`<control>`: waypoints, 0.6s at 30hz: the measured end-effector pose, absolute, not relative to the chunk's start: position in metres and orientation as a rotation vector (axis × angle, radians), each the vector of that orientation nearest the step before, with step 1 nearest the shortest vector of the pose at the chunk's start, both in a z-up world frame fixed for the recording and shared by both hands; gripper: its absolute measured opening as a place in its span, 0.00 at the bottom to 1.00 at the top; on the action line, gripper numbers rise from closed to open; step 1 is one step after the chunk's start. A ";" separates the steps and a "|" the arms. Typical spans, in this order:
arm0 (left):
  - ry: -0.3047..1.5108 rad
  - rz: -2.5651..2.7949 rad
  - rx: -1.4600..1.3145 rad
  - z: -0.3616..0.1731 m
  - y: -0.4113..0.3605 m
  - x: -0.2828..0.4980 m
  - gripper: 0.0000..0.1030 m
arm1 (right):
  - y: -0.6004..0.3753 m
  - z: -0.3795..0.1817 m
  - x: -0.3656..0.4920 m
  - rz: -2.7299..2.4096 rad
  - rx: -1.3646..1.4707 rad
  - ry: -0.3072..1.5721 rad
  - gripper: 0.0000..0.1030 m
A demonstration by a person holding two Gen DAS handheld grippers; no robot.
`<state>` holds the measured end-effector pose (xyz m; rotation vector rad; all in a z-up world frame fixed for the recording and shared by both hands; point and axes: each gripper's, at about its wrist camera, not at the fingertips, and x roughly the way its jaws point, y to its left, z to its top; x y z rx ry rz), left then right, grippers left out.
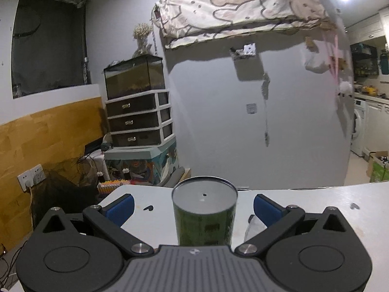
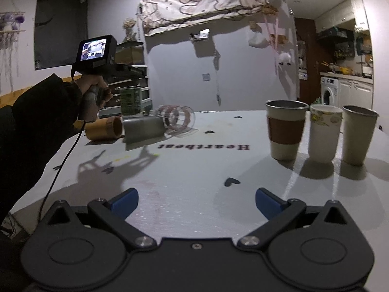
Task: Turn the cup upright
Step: 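Close the left tool around the green tin can's body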
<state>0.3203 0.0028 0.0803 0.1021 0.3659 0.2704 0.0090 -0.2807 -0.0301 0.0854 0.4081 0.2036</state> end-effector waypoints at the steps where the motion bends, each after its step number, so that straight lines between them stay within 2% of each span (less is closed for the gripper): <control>1: 0.376 0.272 0.100 0.078 0.004 0.326 0.99 | -0.282 -0.031 0.010 0.200 0.088 0.409 1.00; 8: 0.432 0.319 0.113 0.061 0.010 0.354 0.94 | -0.286 -0.032 0.015 0.186 0.089 0.411 1.00; 9: 0.429 0.318 0.105 0.060 0.012 0.355 0.91 | -0.286 -0.032 0.016 0.184 0.089 0.413 1.00; 11: 0.428 0.313 0.078 0.059 0.015 0.356 0.78 | -0.286 -0.032 0.017 0.182 0.089 0.416 1.00; 13: 0.442 0.289 0.065 0.059 0.016 0.356 0.71 | -0.286 -0.033 0.018 0.181 0.089 0.419 1.00; 18: 0.444 0.262 0.078 0.062 0.018 0.350 0.70 | -0.283 -0.032 0.019 0.185 0.081 0.416 1.00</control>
